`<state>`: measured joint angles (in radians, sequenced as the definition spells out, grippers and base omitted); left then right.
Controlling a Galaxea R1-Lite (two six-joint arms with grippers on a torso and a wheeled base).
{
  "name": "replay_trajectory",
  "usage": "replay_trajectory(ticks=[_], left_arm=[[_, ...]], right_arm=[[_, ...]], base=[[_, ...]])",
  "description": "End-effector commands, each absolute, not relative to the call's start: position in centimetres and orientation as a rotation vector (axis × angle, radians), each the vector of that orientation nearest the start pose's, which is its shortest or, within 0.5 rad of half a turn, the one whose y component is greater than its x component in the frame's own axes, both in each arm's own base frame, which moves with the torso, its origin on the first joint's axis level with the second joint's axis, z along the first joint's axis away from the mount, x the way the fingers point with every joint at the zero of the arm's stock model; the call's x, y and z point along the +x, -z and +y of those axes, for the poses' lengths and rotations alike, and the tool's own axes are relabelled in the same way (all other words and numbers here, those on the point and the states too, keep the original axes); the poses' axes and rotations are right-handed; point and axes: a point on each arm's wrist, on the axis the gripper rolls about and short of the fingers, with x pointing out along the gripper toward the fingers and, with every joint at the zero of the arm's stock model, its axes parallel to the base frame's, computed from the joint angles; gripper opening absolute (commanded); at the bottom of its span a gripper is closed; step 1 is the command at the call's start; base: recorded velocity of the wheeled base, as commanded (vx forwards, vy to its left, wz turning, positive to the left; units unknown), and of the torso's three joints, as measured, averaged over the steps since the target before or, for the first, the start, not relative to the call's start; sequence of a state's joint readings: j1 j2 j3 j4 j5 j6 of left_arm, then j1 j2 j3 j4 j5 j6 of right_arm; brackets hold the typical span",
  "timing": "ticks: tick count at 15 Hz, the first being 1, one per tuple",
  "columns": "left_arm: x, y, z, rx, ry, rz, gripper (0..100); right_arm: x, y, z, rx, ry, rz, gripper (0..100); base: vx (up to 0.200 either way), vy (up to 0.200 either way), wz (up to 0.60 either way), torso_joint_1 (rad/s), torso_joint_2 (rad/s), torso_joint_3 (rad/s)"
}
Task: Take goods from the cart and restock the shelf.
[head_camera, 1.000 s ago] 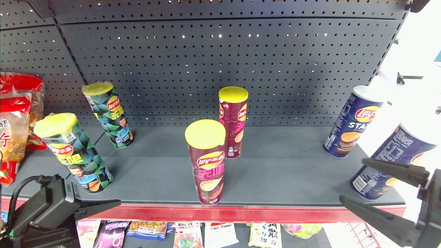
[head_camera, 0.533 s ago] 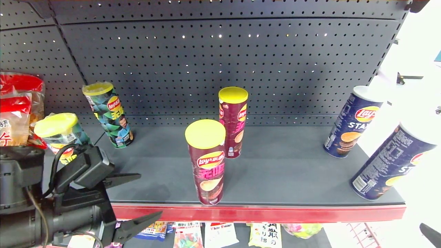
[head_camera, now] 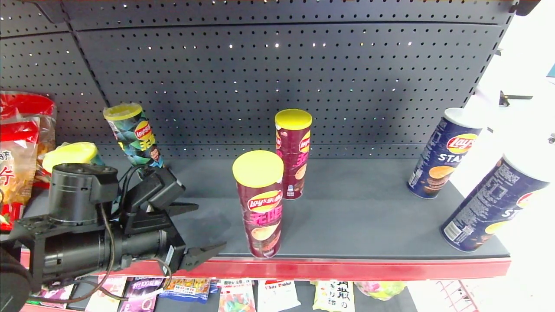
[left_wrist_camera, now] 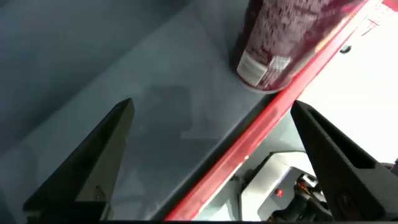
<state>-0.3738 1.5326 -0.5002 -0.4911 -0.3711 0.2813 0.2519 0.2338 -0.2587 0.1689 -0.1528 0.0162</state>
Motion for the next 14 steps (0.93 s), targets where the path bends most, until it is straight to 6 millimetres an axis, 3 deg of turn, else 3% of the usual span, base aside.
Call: replay_trajectory(ticks=[1,14], left_arm=[[22.0,-13.2,-9.8,0.262,0.81,0.47,100],[24.7,-12.3,-11.8,0.273,0.841,0.463,100]], right_arm=[[-1.7,-13.4,-0.8,-0.011,-0.098,0.136,100],[-1.7,-13.4,-0.8,-0.011,-0.097,0.138,100]], base=[[0.0,0.0,0.0,0.0,0.0,0.0],[0.0,0.0,0.0,0.0,0.0,0.0]])
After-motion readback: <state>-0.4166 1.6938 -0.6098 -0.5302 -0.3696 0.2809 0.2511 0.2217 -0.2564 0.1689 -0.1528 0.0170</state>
